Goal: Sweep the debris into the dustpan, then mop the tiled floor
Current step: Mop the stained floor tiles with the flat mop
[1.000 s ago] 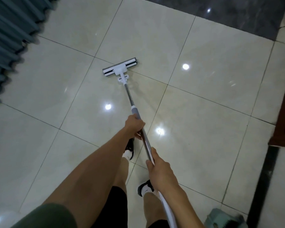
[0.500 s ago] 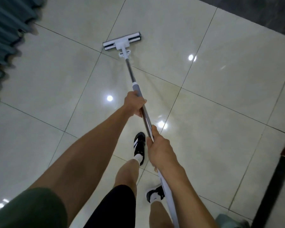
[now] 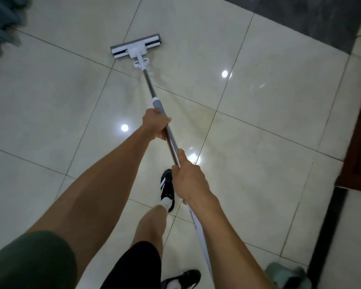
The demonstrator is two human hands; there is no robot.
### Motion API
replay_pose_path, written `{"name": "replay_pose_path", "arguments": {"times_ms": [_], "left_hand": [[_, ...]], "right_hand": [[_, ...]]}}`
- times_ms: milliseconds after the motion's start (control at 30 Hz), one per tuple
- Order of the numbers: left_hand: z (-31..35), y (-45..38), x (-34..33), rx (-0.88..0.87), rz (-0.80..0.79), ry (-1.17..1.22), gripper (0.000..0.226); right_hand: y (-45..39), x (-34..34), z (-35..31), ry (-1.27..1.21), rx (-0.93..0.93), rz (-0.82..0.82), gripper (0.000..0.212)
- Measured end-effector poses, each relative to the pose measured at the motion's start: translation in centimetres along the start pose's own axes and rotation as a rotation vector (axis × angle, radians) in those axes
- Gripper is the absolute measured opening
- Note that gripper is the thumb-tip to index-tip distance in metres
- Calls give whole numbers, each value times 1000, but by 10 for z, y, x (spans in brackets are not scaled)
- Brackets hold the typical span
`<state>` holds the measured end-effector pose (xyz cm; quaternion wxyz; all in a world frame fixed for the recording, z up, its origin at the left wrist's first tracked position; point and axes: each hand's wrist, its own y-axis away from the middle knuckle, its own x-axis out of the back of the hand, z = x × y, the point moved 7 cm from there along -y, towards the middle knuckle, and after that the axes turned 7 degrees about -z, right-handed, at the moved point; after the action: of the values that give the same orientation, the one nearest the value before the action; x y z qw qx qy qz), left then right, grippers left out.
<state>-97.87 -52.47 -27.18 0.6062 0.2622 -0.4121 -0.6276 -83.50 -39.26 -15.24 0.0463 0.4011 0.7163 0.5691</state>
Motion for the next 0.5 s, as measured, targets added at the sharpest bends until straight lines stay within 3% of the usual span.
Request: {"name": "replay_pose_path", "arguments": {"times_ms": [200,500], "left_hand": [[-74,58,-35,10,-42,-69,52],[-225,174,-125,4,-87,-250,39]], "right_hand": [[62,-56,66,-59,-33,-11,56],[174,-166,223,-176,-85,-48,58]]}}
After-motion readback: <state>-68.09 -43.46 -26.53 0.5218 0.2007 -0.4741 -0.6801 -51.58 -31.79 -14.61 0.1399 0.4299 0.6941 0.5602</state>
